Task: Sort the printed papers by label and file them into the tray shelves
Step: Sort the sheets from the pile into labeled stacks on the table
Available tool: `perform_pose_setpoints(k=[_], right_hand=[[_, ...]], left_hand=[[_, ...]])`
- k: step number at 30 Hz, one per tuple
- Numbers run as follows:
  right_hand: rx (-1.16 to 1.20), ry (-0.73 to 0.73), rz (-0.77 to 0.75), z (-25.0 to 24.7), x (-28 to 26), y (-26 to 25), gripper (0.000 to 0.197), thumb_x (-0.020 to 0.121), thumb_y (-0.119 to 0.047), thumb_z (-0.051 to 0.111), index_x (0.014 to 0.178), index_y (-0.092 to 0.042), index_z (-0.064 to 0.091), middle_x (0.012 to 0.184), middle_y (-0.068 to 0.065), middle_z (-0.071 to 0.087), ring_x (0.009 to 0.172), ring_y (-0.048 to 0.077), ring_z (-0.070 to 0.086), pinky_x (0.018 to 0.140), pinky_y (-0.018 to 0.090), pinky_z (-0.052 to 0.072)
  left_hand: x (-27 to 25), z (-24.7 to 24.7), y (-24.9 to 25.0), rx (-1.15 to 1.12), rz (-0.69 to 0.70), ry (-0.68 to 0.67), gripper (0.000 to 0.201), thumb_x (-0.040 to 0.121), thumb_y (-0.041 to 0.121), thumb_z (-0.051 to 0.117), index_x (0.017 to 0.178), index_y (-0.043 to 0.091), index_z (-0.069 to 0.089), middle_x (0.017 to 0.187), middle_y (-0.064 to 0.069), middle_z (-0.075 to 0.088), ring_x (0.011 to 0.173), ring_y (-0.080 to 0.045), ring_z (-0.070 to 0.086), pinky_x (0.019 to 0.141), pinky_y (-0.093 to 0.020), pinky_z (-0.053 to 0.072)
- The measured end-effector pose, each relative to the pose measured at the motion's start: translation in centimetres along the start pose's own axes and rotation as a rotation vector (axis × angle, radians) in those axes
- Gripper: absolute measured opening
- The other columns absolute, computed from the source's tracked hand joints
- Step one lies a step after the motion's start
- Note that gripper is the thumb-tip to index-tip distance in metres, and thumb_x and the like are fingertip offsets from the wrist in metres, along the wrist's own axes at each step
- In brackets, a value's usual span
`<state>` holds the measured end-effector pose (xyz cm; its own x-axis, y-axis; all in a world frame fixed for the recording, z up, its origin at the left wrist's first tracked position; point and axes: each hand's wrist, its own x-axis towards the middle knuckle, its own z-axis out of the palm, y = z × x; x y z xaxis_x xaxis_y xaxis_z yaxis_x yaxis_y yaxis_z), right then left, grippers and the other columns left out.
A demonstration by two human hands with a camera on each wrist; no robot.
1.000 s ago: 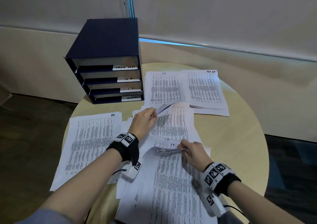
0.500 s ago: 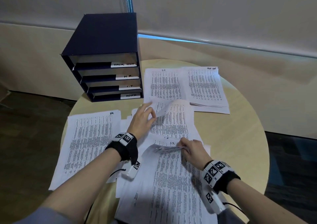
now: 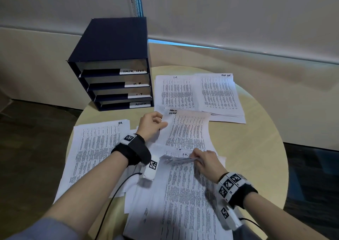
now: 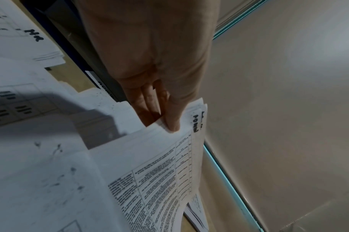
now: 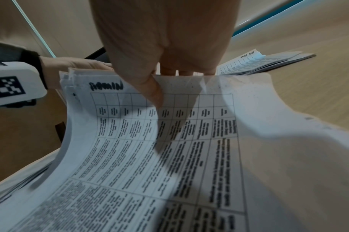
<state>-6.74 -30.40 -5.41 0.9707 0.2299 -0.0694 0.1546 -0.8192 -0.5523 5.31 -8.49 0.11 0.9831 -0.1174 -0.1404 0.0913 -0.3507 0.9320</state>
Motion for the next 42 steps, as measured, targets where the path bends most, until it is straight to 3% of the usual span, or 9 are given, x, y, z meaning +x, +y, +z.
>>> perform_pose_setpoints(k=[6, 11, 15, 22, 25, 28, 34, 38, 42], right_hand=[[0.009, -0.011, 0.003, -0.1, 0.0, 0.0, 0.015, 0.087, -0.008, 0.049, 0.09, -0.022, 0.055, 0.066, -0.009, 0.063, 0.061, 0.001, 0.049, 0.095, 0.036, 0.037], [0.002, -0.017, 0.004, 0.2, 0.1, 0.2, 0.015, 0.088, -0.01, 0.05, 0.091, -0.023, 0.055, 0.065, -0.012, 0.06, 0.06, -0.004, 0.047, 0.098, 0.036, 0.036], [0.003, -0.007, 0.008, 0.1, 0.1, 0.1, 0.015, 0.088, -0.009, 0.049, 0.091, -0.022, 0.055, 0.068, -0.007, 0.063, 0.061, 0.002, 0.049, 0.094, 0.034, 0.038], [-0.007, -0.018, 0.017, 0.3, 0.3, 0.1, 0.014, 0.088, -0.009, 0.05, 0.091, -0.022, 0.054, 0.068, -0.007, 0.062, 0.063, 0.01, 0.053, 0.097, 0.033, 0.036], [-0.001, -0.019, 0.015, 0.3, 0.3, 0.2, 0.015, 0.088, -0.009, 0.049, 0.091, -0.023, 0.054, 0.067, -0.009, 0.061, 0.061, 0.005, 0.05, 0.097, 0.034, 0.036], [0.004, -0.009, 0.01, 0.2, 0.3, 0.1, 0.015, 0.088, -0.009, 0.048, 0.091, -0.022, 0.055, 0.066, -0.008, 0.06, 0.058, 0.001, 0.047, 0.094, 0.034, 0.038], [0.024, -0.021, 0.023, 0.2, 0.4, 0.3, 0.017, 0.087, -0.008, 0.049, 0.089, -0.024, 0.053, 0.064, -0.011, 0.06, 0.058, -0.006, 0.045, 0.093, 0.035, 0.038], [0.046, -0.013, 0.025, -0.1, 0.2, -0.2, 0.015, 0.087, -0.008, 0.049, 0.089, -0.021, 0.055, 0.065, -0.006, 0.061, 0.06, 0.007, 0.051, 0.088, 0.035, 0.041], [0.058, 0.01, 0.031, -0.7, -0.2, -0.6, 0.015, 0.086, -0.008, 0.049, 0.089, -0.021, 0.055, 0.072, -0.002, 0.062, 0.074, 0.014, 0.055, 0.095, 0.038, 0.036]], left_hand=[[0.5, 0.5, -0.1, -0.028, -0.01, -0.043, 0.032, 0.078, 0.005, 0.077, 0.071, 0.018, 0.048, 0.063, 0.002, 0.033, 0.058, -0.014, 0.032, 0.06, -0.026, 0.032], [0.3, 0.6, 0.0, -0.196, -0.056, -0.176, 0.037, 0.089, 0.022, 0.068, 0.061, 0.019, 0.044, 0.063, 0.002, 0.036, 0.049, -0.008, 0.027, 0.047, -0.017, 0.026], [0.2, 0.8, 0.0, -0.193, -0.088, -0.175, 0.031, 0.094, 0.037, 0.058, 0.074, 0.016, 0.048, 0.072, -0.008, 0.029, 0.065, -0.02, 0.028, 0.054, -0.027, 0.023], [0.4, 1.4, -0.1, -0.114, -0.039, -0.125, 0.031, 0.095, 0.023, 0.059, 0.073, 0.019, 0.038, 0.062, 0.003, 0.034, 0.047, -0.009, 0.03, 0.047, -0.023, 0.023], [0.4, 1.9, 0.0, -0.127, -0.054, -0.137, 0.019, 0.087, 0.022, 0.07, 0.088, 0.016, 0.052, 0.088, -0.006, 0.058, 0.07, -0.011, 0.054, 0.053, -0.017, 0.039], [0.4, 2.5, 0.1, -0.129, -0.042, -0.116, 0.028, 0.083, 0.016, 0.074, 0.102, 0.013, 0.055, 0.099, -0.007, 0.057, 0.077, -0.012, 0.055, 0.051, -0.011, 0.043], [1.0, 2.8, -0.7, -0.016, -0.026, -0.077, 0.019, 0.085, 0.033, 0.07, 0.096, 0.026, 0.056, 0.102, 0.0, 0.06, 0.095, -0.016, 0.054, 0.073, -0.019, 0.042], [0.2, 2.8, -0.3, 0.077, -0.118, -0.212, 0.065, 0.088, 0.051, 0.059, 0.137, 0.012, 0.044, 0.13, 0.004, 0.047, 0.126, -0.017, 0.042, 0.1, -0.035, 0.039], [-0.5, 2.6, 0.2, 0.127, 0.013, -0.041, 0.014, 0.089, 0.019, 0.066, 0.093, 0.006, 0.066, 0.096, -0.006, 0.067, 0.093, -0.025, 0.062, 0.073, -0.025, 0.042]])
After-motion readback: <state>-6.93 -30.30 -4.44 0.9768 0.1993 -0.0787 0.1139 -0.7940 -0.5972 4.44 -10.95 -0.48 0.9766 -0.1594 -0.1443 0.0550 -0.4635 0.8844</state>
